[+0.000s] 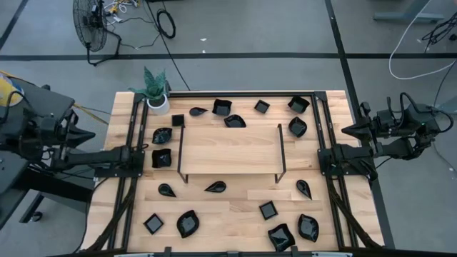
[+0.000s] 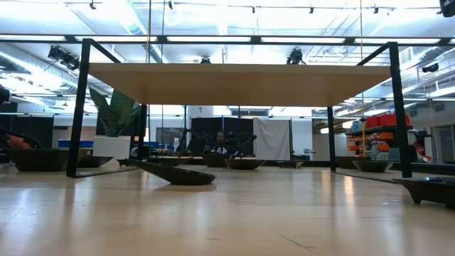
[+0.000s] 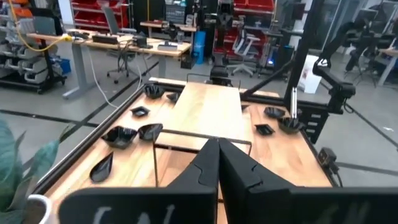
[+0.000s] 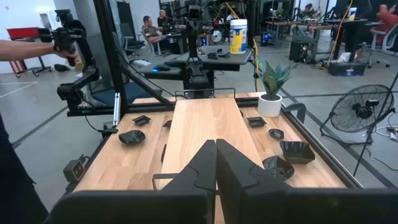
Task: Pick & Place Mini shaped plates
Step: Put the distorted square plate on the shelf
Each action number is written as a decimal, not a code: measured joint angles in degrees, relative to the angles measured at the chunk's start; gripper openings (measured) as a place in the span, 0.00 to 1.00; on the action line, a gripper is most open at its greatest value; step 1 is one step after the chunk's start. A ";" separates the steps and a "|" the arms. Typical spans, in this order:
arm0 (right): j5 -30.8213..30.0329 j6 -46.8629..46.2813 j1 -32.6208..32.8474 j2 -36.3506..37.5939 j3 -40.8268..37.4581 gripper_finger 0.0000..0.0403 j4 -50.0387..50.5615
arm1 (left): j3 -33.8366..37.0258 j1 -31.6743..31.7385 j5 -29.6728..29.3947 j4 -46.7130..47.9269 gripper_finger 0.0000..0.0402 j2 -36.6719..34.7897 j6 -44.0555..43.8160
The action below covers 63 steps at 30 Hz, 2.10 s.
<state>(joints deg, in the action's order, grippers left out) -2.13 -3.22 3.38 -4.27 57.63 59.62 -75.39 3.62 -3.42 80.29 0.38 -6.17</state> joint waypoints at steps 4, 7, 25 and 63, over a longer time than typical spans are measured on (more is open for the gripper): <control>0.02 -0.02 0.00 0.00 0.00 0.03 0.00 | -1.93 0.00 -0.44 1.01 0.02 0.00 0.95; 0.02 -0.02 0.00 0.00 0.00 0.03 0.02 | -3.31 0.02 -0.46 3.49 0.02 0.00 2.50; 0.00 -0.20 0.00 0.00 0.00 0.03 0.00 | -4.51 0.02 -0.44 6.65 0.04 0.00 2.38; -0.48 3.77 0.00 0.00 0.00 0.03 -2.79 | -4.49 0.02 -0.44 6.53 0.05 0.00 2.40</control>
<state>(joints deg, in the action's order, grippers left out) -2.61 0.55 3.38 -4.27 57.63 56.82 -79.88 3.64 -3.86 86.82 0.38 -3.78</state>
